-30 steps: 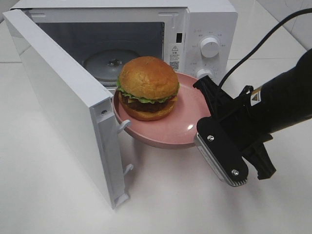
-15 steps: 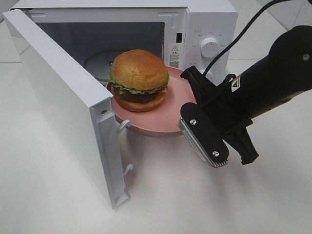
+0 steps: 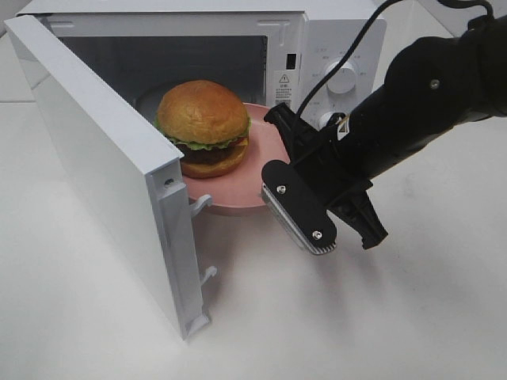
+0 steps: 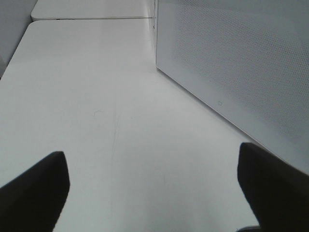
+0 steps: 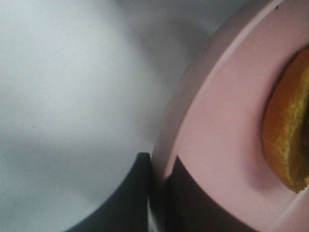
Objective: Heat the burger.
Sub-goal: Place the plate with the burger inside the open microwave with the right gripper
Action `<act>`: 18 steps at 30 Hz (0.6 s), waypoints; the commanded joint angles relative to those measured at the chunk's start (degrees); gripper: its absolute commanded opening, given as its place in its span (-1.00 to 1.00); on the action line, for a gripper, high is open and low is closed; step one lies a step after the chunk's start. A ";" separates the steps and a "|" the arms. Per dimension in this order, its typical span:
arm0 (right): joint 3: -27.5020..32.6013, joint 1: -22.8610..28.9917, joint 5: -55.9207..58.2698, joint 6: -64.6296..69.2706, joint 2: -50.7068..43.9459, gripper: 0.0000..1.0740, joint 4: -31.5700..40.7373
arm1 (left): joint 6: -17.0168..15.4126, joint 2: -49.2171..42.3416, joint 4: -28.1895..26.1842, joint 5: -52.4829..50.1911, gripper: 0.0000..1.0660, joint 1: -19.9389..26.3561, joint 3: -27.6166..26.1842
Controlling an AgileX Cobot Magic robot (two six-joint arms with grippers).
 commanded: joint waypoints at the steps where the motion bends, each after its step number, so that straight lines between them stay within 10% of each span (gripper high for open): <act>1: -2.23 0.17 -2.23 0.06 0.11 -1.00 0.29 | 0.00 -1.38 -0.29 -0.86 0.62 -0.23 0.06; 18: -15.64 0.17 5.90 2.41 9.00 -1.00 0.17 | -0.06 -1.38 -0.29 -0.86 0.62 -0.23 0.06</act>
